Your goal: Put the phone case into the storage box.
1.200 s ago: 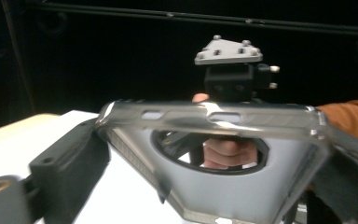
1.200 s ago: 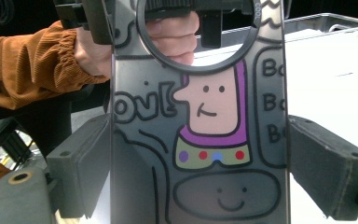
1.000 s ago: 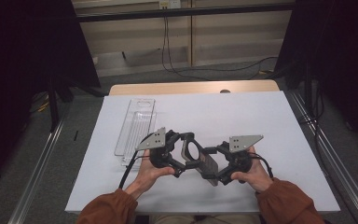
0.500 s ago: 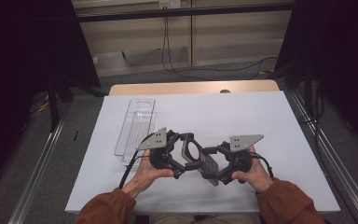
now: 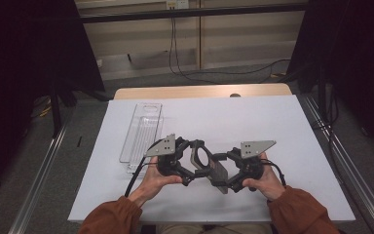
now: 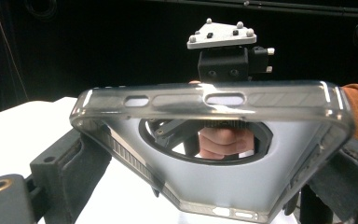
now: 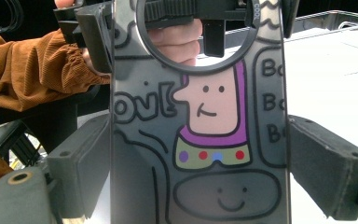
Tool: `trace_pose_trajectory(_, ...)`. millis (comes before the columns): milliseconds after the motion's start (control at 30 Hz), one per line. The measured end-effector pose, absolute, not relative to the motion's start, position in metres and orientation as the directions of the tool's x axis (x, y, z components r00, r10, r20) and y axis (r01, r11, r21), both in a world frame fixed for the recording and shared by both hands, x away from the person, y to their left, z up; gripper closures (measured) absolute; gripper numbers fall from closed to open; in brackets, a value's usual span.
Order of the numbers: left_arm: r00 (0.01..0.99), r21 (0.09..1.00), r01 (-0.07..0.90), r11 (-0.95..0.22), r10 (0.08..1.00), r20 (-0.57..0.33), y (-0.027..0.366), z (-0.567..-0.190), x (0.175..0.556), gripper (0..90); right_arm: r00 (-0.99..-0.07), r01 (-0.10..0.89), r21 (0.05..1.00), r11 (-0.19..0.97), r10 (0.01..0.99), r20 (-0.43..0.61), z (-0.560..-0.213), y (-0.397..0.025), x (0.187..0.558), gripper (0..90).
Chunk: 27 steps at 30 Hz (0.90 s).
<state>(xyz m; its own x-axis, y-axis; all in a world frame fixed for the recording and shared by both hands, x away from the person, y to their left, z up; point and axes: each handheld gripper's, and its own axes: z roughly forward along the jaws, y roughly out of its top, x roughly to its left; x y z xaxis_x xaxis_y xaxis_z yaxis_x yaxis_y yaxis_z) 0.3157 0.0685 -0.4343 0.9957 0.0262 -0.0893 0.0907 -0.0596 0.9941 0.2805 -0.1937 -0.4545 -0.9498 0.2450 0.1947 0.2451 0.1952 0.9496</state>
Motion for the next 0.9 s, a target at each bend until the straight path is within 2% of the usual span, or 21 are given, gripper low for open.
trace_pose_trajectory(533, 0.991, 0.99, 0.13, -0.057, 0.045, -0.128, 0.0663, -0.4318, 0.3151, 10.7, -0.946, 0.231, 0.952, 0.201, 0.275, 0.172, -0.4528, -0.1948, 0.2809, 11.2)
trace_pose_trajectory(900, 0.991, 0.991, 0.124, -0.039, 0.054, -0.122, 0.0625, -0.4267, 0.3092, 12.2, -0.949, 0.225, 0.954, 0.199, 0.268, 0.168, -0.4514, -0.1919, 0.2786, 10.2)
